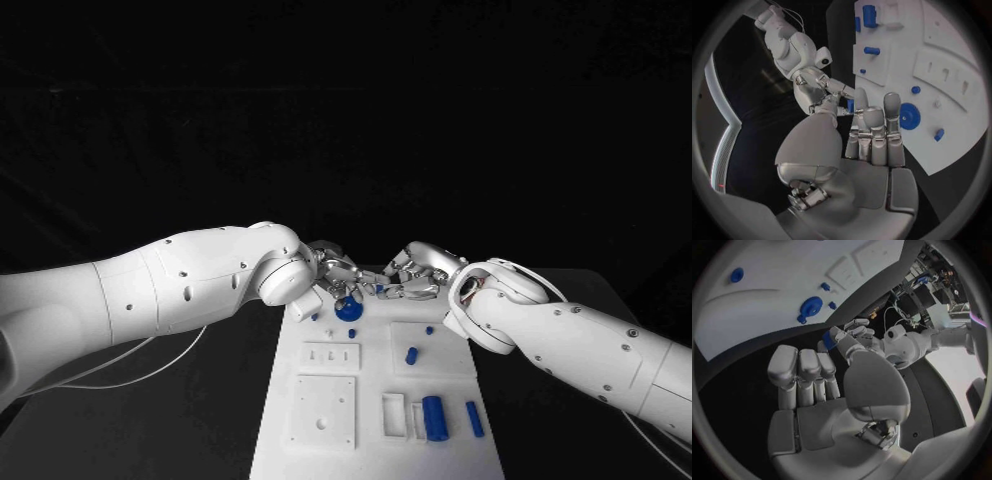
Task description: Assemble the parts on the task board
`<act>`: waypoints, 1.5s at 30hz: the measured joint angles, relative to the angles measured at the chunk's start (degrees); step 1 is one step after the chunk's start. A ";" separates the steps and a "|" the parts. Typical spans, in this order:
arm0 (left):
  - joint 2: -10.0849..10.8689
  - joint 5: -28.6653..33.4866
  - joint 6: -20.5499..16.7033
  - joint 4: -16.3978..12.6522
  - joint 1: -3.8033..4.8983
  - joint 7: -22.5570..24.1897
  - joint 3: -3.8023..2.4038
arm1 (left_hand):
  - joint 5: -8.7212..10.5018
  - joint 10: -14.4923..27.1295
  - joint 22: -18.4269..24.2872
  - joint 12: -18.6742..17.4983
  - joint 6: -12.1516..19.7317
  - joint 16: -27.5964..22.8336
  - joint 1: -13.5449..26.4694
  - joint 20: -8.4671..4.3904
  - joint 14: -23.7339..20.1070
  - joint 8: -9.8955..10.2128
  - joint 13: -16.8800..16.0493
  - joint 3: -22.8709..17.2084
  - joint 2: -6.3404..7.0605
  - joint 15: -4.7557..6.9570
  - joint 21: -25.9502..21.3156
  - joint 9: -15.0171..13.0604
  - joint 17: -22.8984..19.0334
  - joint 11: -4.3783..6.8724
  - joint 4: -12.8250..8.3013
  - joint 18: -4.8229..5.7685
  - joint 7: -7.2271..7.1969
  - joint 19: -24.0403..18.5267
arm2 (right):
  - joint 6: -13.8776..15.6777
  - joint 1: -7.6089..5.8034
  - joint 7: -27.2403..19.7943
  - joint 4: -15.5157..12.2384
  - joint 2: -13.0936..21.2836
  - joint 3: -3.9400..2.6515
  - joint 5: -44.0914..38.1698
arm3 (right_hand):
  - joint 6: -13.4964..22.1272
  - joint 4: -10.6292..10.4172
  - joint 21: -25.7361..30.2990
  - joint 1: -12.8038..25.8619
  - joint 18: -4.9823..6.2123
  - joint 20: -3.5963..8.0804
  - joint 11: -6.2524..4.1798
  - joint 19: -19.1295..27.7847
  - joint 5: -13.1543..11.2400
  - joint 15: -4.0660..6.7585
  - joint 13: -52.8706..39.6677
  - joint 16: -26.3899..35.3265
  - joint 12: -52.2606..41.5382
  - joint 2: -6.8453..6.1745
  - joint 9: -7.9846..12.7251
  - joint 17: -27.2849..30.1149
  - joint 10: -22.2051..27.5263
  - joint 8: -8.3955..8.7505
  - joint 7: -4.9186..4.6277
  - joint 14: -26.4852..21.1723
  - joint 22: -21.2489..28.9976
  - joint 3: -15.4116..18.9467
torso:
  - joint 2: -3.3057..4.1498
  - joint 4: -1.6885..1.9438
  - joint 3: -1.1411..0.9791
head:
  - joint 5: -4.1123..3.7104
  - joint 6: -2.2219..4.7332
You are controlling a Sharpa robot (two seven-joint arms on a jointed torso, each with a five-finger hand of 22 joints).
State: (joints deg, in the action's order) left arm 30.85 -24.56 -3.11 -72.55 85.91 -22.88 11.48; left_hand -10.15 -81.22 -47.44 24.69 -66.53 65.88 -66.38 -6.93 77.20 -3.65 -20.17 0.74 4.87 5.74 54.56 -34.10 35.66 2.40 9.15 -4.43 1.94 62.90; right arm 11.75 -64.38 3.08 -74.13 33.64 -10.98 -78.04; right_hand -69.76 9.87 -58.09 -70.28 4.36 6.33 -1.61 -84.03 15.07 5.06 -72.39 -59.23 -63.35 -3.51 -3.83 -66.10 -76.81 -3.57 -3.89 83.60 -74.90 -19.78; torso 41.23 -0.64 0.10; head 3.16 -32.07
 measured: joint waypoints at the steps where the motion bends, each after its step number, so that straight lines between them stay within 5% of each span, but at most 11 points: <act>1: -0.02 -0.11 0.00 0.01 0.00 -0.16 0.02 | 0.00 0.01 -0.08 0.00 0.00 -0.03 0.00 0.11 0.00 0.00 0.00 0.00 0.00 0.00 0.00 0.09 0.00 0.01 0.00 0.00 0.00 0.11 | -0.05 0.00 0.01 -0.02 -0.02 0.01 0.00 | 0.00 0.00 0.00 0.08 0.01 0.00 0.00 0.00 0.03 0.00 0.00 0.00 0.00 -0.07 0.00 0.00 0.00 0.01 0.00 0.00 0.00 0.00 | -0.01 0.00 0.00 | -0.02 -0.02; 22: -0.73 -1.40 -0.30 0.77 0.01 -2.21 0.06 | -0.78 0.01 -1.14 0.00 0.21 -0.03 0.14 0.18 -0.01 0.00 0.01 0.39 -0.41 -0.01 -0.88 0.99 -0.06 0.00 -0.12 0.00 0.20 0.18 | -1.21 -0.05 0.17 -0.87 -0.02 0.13 -0.11 | 0.09 -0.24 0.00 0.23 0.00 0.00 0.00 0.00 0.03 -0.01 0.00 0.00 0.00 -0.23 -0.06 0.02 0.00 -0.16 0.10 0.00 0.00 0.25 | -0.01 0.00 0.02 | -0.15 -0.29; 34: -1.24 -1.90 -0.41 1.26 0.01 -2.67 0.13 | -3.33 0.18 -2.75 0.00 0.21 -0.03 -1.38 0.17 -0.01 0.00 0.19 3.20 -5.40 -0.01 -2.20 1.71 -0.13 0.17 -4.54 0.00 0.20 0.60 | -1.81 -0.06 0.42 -1.17 0.09 0.21 -0.27 | 0.09 -0.39 0.00 0.26 0.01 0.00 0.01 0.00 0.02 -0.01 0.01 0.00 0.00 -0.28 -0.82 0.02 0.00 -0.13 0.11 0.00 0.00 0.41 | 0.00 -0.02 0.02 | -0.10 -0.38; 45: -1.98 -2.47 -0.20 1.88 0.05 -2.89 0.79 | -5.11 0.18 -3.50 -0.03 0.42 -0.26 -2.99 0.07 -0.01 0.00 0.56 3.78 -7.01 -0.01 -2.73 2.90 -0.13 0.17 -7.15 0.00 -0.01 0.71 | -2.08 -0.03 0.68 -1.09 0.04 0.30 -0.45 | 0.19 -0.53 0.00 -0.03 0.00 0.00 0.01 0.00 0.02 -0.01 0.02 0.00 0.00 -0.41 -0.83 0.03 0.00 0.00 0.21 0.01 0.00 0.57 | 0.01 0.03 -0.01 | -0.17 -0.46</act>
State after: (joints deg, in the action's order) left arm 28.88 -27.03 -3.30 -70.67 85.96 -25.76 12.27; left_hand -15.27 -81.05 -50.94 24.66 -66.11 65.62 -69.37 -6.87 77.19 -3.65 -19.61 4.53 -2.14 5.73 51.83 -31.20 35.53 2.56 2.00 -4.43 1.94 63.61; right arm 9.66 -64.42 3.76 -75.22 33.68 -10.68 -78.49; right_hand -69.57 9.34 -58.09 -70.31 4.37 6.33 -1.60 -84.03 15.09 5.05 -72.37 -59.22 -63.35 -3.92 -4.66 -66.07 -76.81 -3.57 -3.68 83.61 -74.90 -19.21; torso 41.23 -0.61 0.09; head 2.99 -32.53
